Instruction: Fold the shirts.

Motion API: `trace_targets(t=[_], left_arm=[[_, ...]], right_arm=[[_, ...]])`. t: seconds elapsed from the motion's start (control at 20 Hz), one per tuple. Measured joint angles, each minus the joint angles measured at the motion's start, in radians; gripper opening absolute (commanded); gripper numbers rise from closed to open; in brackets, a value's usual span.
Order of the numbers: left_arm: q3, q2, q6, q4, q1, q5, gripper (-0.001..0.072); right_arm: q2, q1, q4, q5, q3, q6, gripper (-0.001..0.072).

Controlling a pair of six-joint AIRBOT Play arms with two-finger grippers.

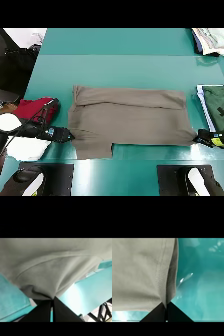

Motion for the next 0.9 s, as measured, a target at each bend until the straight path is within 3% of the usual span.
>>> trace_targets(t=[0.3,0.9], left_arm=[[0.158,-0.037,0.000,0.024,0.000,0.084,0.0026],[0.487,-0.575,0.102,0.034,0.000,0.413,0.0029]], right_arm=[[-0.047,0.115,0.022,-0.023,0.147,0.035,0.0016],[-0.545,0.358,0.059,-0.169,0.587,0.146,0.0018]])
